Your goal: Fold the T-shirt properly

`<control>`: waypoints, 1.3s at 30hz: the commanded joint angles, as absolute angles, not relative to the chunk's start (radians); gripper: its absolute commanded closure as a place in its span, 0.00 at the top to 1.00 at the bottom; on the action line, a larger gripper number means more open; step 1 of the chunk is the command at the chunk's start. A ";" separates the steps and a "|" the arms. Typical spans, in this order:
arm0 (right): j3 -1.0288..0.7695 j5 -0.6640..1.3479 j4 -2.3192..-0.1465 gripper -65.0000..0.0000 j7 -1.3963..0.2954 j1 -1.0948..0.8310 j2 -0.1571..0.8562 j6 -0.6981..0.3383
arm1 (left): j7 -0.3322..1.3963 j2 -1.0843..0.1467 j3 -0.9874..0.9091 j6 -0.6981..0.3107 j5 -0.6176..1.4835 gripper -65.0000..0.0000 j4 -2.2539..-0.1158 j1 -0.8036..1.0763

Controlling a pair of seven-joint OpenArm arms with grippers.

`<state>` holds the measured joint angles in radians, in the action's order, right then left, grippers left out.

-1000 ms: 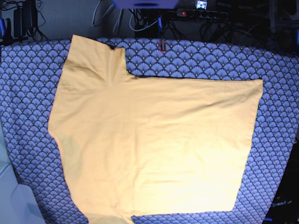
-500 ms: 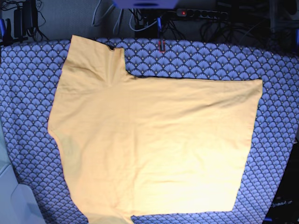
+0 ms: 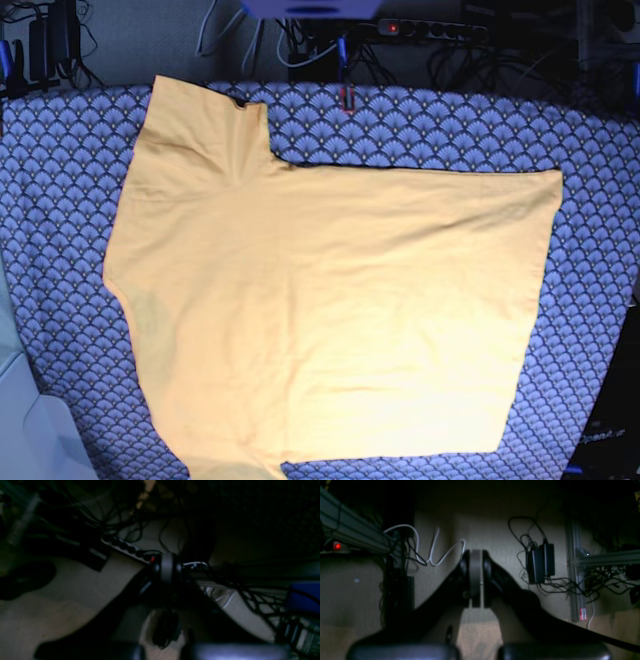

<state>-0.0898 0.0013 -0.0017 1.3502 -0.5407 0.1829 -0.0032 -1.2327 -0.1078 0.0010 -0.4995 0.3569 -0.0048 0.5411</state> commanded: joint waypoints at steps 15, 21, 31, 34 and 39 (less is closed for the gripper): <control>-0.093 0.131 -0.657 0.00 1.362 -0.932 0.197 -0.012 | -1.316 -0.088 -0.001 -0.506 0.364 0.00 -0.113 0.720; -0.093 0.147 -1.038 0.00 1.201 -1.101 0.191 -0.012 | -1.314 -0.090 -0.001 -0.492 0.366 0.00 -0.463 0.915; -0.093 0.147 -1.567 0.00 0.889 -1.254 0.211 -0.013 | -1.245 -0.102 -0.002 -0.492 0.455 0.00 -1.075 1.205; -0.088 0.147 -1.669 0.00 0.774 -1.250 0.229 -0.013 | -1.142 -0.134 -0.035 -0.490 0.455 0.00 -1.234 1.248; -0.091 0.147 -1.853 0.00 0.564 -1.218 0.234 -0.015 | -0.878 -0.130 -0.179 -0.490 0.455 0.00 -1.463 1.254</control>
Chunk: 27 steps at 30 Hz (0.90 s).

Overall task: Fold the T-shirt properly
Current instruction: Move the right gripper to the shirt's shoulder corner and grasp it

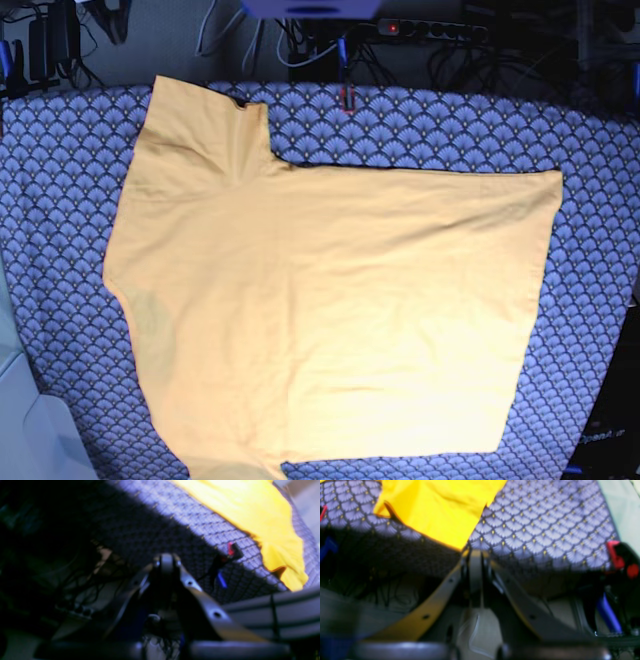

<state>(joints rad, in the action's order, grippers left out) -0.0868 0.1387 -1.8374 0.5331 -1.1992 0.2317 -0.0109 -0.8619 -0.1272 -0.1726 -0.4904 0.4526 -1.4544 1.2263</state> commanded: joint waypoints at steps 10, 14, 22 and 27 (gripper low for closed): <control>-0.094 0.493 -1.986 0.00 0.188 -1.046 0.278 -0.245 | -0.429 -0.030 -0.463 -0.501 0.450 0.00 -1.776 1.224; -0.094 0.720 -1.983 0.00 0.031 -0.967 0.332 -0.314 | -0.286 0.002 -0.535 -0.503 0.449 0.00 -1.842 1.179; -0.091 0.894 -1.982 0.00 -0.130 -0.851 0.409 -0.318 | -0.048 0.002 -0.611 -0.504 0.449 0.00 -1.911 1.081; -0.090 0.895 -1.979 0.10 -0.140 -0.834 0.403 -0.320 | 0.056 0.002 -0.653 -0.504 0.449 0.00 -1.943 1.024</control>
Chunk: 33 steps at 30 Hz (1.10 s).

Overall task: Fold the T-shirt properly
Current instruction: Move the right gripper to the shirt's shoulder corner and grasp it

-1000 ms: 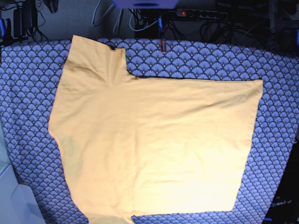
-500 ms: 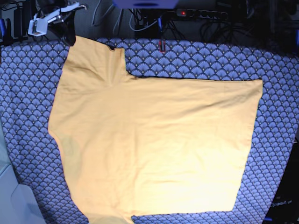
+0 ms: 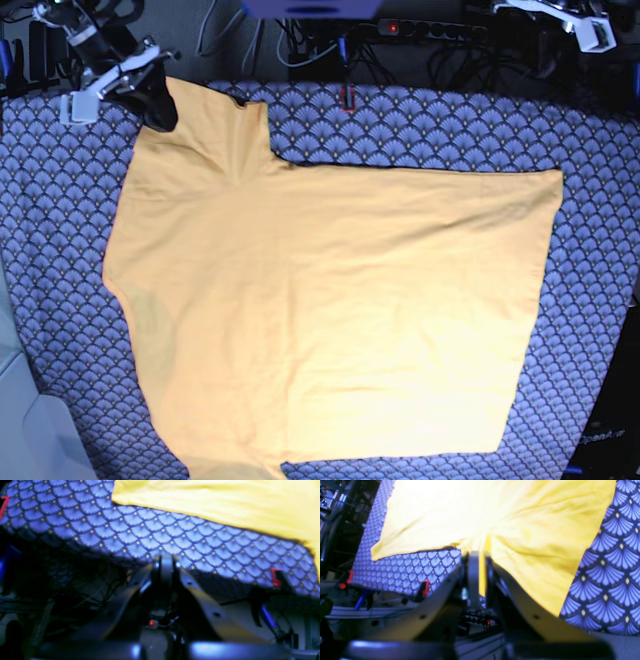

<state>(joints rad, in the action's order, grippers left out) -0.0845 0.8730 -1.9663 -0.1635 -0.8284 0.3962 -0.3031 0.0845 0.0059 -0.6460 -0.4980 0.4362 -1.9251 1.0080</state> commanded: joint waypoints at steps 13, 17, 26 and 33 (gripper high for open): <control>-0.094 0.897 -1.862 0.46 -0.139 -0.780 0.343 -0.426 | 0.410 0.002 -0.809 -0.506 0.455 0.37 -1.949 0.814; -0.122 0.895 -1.817 0.50 -0.139 -0.762 0.346 -0.433 | 0.426 0.002 -0.831 -0.558 0.455 0.58 -1.949 0.794; -0.194 0.895 -1.646 0.51 -0.229 -0.659 0.338 -0.558 | 0.432 0.041 -0.895 -0.624 0.450 0.59 -1.951 0.742; -0.255 0.895 -1.557 0.50 -0.317 -0.607 0.294 -0.638 | 0.432 0.039 -0.915 -0.624 0.450 0.59 -1.951 0.728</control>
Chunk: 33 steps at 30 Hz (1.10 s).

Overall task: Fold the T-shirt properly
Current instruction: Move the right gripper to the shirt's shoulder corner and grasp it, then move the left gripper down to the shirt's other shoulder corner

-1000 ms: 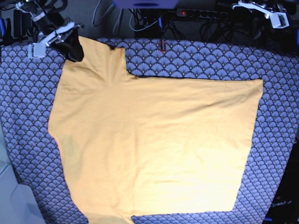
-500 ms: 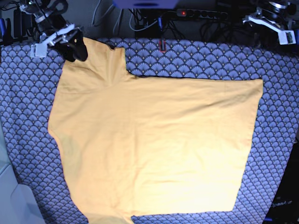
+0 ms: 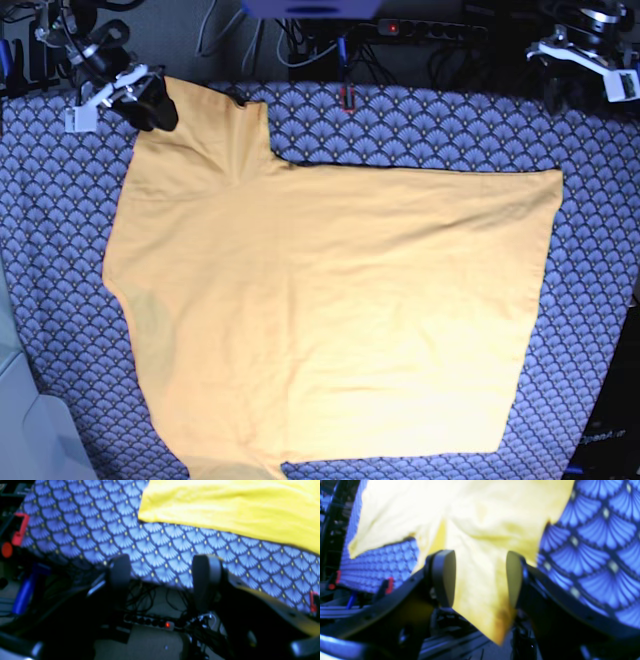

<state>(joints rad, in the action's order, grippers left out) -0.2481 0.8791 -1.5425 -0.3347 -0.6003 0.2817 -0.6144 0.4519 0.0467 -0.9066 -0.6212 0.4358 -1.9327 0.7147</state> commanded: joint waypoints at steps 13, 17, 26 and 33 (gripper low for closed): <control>-0.280 0.894 -1.463 0.50 -0.314 -0.607 0.291 -0.698 | 0.432 0.041 -0.917 -0.624 0.450 0.59 -1.951 0.728; -0.326 0.892 -1.460 0.50 -0.317 -0.605 0.294 -0.698 | 0.432 0.042 -0.917 -0.624 0.450 0.59 -1.951 0.728; -0.292 0.889 -1.455 0.50 -0.318 -0.605 0.309 -0.698 | 0.432 0.042 -0.917 -0.622 0.449 0.59 -1.949 0.713; -0.255 0.889 -1.455 0.50 -0.318 -0.605 0.297 -0.698 | 0.432 0.042 -0.917 -0.616 0.449 0.59 -1.949 0.713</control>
